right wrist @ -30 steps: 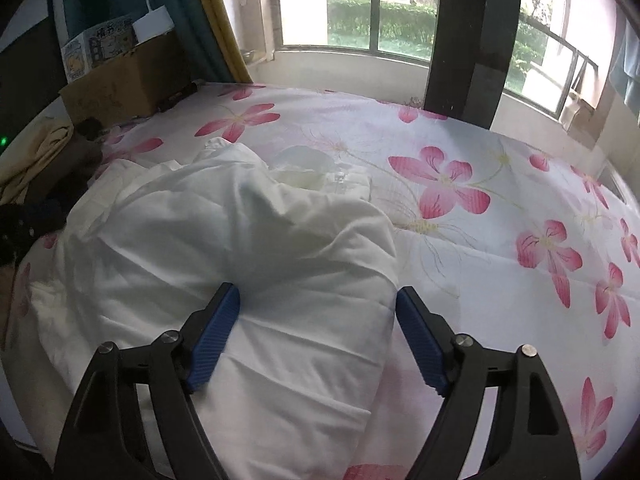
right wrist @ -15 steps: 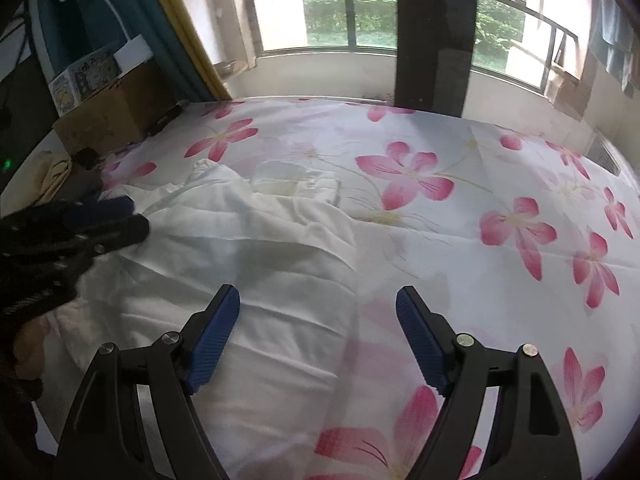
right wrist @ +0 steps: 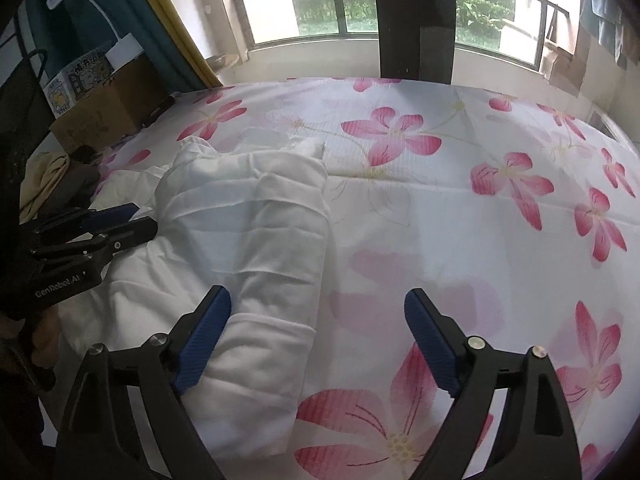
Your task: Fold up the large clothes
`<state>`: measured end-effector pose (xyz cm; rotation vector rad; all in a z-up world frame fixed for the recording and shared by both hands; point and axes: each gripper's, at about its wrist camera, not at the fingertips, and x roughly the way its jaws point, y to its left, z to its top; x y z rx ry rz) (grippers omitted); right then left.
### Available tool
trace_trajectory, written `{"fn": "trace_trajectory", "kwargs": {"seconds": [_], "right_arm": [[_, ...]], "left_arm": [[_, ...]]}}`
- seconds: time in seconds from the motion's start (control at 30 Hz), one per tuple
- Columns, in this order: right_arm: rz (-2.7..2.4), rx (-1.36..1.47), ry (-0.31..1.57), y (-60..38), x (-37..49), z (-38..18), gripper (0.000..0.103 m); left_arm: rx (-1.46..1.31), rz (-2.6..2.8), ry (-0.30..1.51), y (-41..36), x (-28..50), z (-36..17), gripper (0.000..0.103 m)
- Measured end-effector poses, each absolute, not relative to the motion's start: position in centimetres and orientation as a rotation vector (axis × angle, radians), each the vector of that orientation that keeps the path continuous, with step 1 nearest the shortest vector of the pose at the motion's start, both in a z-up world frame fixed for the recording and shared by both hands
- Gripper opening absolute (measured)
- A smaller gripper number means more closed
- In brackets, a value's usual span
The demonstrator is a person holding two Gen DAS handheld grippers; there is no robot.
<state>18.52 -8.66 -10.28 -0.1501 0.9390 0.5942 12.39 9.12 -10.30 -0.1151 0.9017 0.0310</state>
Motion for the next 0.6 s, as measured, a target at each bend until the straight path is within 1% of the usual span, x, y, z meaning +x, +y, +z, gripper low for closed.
{"fn": "trace_trajectory", "kwargs": {"seconds": [0.2,0.27,0.3,0.4,0.5,0.6], "right_arm": [[0.578,-0.162,0.916,-8.8,17.9,-9.7,0.089],[0.578,-0.157,0.909,-8.9,17.8,-9.4,0.089],[0.581,-0.157,0.903,-9.0,17.7,-9.2,0.089],[0.589,-0.16,0.888,-9.1,17.4,-8.7,0.089],[0.598,-0.16,0.875,-9.3,17.4,-8.2,0.089],[0.598,-0.152,0.861,-9.7,17.6,-7.6,0.089]], "left_arm": [[-0.152,0.056,0.836,10.6,9.6,-7.7,0.044],[-0.173,0.096,0.822,12.1,8.2,-7.2,0.046],[-0.186,0.116,0.822,12.8,7.6,-7.1,0.05],[-0.242,0.186,0.838,15.6,5.7,-7.8,0.057],[-0.32,0.24,0.891,18.3,4.3,-9.8,0.058],[-0.418,0.236,0.912,20.0,3.3,-11.3,0.064]]}}
